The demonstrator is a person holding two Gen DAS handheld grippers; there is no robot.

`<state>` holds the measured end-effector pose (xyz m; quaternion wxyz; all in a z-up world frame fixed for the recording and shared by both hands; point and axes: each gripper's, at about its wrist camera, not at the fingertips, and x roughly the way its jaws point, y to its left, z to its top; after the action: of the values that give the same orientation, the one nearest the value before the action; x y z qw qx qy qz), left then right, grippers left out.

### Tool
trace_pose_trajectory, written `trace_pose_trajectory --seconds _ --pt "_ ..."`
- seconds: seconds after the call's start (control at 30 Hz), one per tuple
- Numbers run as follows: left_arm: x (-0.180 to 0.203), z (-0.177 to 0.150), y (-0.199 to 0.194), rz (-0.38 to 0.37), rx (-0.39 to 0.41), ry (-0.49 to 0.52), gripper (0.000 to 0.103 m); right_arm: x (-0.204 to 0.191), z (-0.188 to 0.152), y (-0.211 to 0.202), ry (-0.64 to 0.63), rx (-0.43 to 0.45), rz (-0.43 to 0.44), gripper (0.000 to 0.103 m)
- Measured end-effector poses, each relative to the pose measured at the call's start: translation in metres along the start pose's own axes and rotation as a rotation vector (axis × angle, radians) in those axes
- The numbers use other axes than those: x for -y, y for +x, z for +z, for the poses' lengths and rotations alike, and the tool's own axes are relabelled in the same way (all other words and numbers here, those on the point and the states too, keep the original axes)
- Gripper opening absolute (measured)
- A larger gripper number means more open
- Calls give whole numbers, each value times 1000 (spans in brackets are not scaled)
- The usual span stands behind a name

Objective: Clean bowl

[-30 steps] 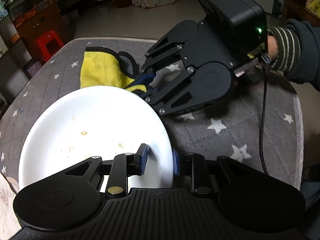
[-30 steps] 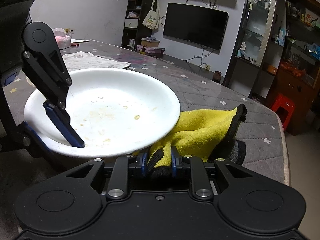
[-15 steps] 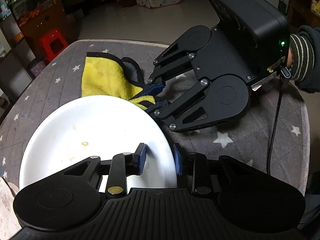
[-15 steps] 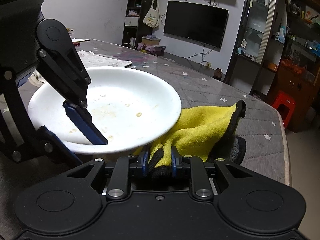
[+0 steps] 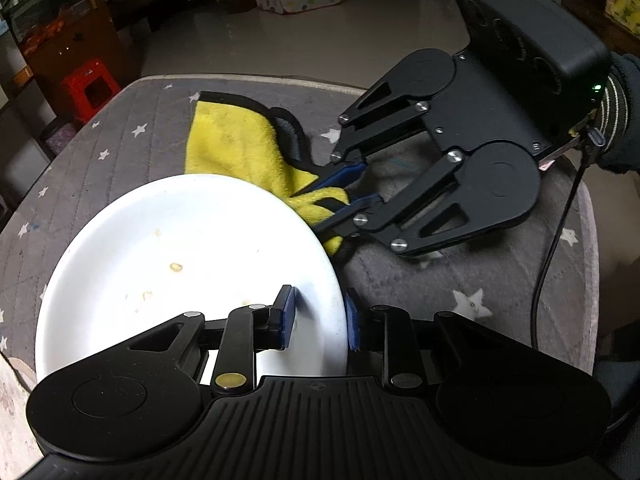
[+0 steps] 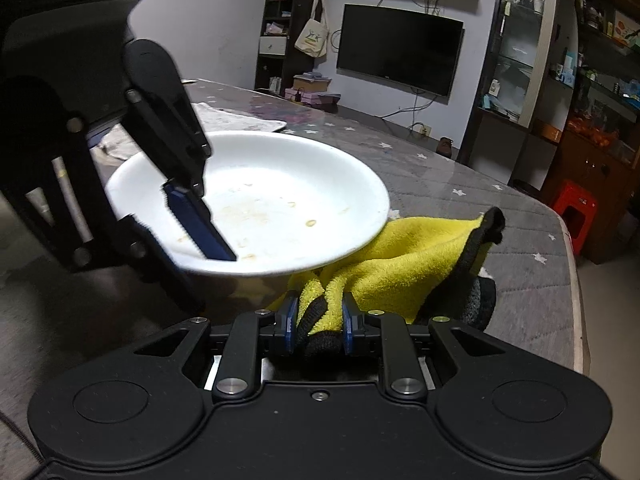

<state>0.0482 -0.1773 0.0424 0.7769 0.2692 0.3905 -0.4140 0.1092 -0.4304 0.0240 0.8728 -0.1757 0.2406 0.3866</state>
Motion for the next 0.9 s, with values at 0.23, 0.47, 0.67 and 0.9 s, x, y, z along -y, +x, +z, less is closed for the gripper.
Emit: trace_pose_trajectory --seconds 0.23,0.47,0.67,0.9 --pt "-3 -2 -1 -5 -1 11 25 -3 2 -1 -13 7 9 23" --pt "-4 -3 -2 -4 0 16 26 -5 3 -1 -26 15 18 24" --pt "-7 -3 -1 -4 3 16 26 -6 6 9 -31 15 12 23" --pt "-2 -2 3 0 3 11 26 7 12 21 -18 5 -31 24"
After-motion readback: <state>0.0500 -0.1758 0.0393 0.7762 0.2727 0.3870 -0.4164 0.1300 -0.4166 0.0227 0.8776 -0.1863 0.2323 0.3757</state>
